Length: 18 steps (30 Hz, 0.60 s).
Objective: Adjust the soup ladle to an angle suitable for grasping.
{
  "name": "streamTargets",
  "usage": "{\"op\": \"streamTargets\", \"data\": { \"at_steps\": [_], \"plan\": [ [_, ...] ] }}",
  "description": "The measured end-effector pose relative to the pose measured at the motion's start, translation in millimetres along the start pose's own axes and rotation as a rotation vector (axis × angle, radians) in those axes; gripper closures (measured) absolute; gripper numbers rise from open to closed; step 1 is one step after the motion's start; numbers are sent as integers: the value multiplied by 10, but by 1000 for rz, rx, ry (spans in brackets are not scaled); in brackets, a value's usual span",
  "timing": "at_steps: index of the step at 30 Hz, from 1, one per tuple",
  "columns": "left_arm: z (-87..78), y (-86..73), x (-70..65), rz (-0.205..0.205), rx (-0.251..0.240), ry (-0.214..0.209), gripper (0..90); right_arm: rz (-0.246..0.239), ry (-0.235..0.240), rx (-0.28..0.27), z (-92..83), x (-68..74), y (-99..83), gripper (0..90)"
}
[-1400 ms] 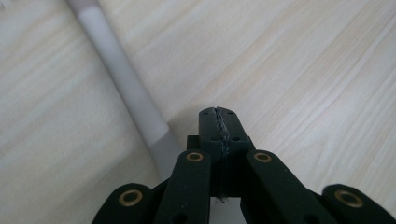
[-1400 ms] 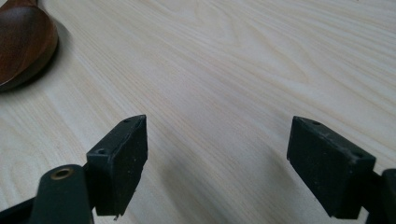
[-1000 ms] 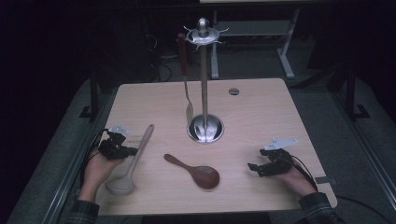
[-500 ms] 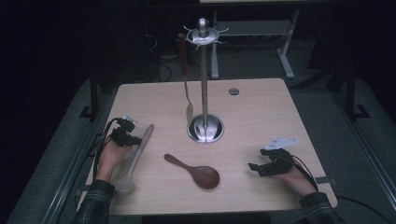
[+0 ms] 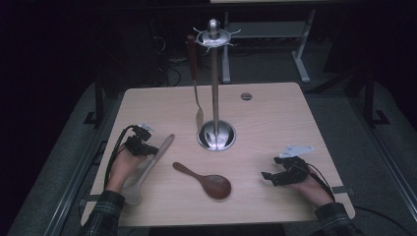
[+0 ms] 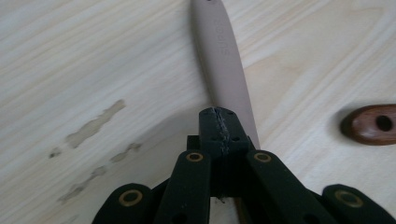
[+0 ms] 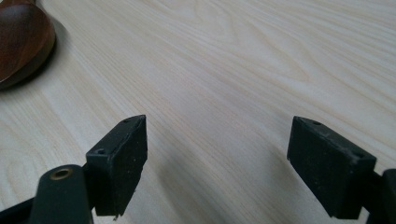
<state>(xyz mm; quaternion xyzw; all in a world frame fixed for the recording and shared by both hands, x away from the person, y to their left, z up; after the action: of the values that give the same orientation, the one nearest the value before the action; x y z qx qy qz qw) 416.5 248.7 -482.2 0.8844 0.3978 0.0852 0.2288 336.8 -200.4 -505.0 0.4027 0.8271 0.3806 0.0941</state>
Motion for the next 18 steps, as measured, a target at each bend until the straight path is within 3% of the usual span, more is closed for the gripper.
{"op": "streamTargets", "data": {
  "at_steps": [7, 11, 13, 18],
  "plan": [
    [38, 49, -149, 43, 13, -36, 897, 7, 0, 3, 1, -1, -4, 197],
    [51, 53, -191, 60, 17, -35, 897, 6, 1, 2, -4, 6, -2, 197],
    [51, 44, -183, 43, 14, -18, 878, 5, 1, 4, -2, 6, -3, 197],
    [-107, -2, -170, 26, -3, -30, 868, 5, 2, 2, -6, -2, -7, 197]
  ]
}}
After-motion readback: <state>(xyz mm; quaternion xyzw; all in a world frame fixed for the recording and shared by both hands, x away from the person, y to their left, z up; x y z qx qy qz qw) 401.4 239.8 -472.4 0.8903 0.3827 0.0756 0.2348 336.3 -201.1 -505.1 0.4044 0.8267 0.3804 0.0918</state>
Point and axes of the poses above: each handheld gripper's, and its own axes: z roughly forward along the jaws, y roughly out of its top, x roughly to its left, the point moved 5 cm from there along z, roughly forward along the jaws, and after that the axes turned 4 degrees about z, right-handed, at the moved point
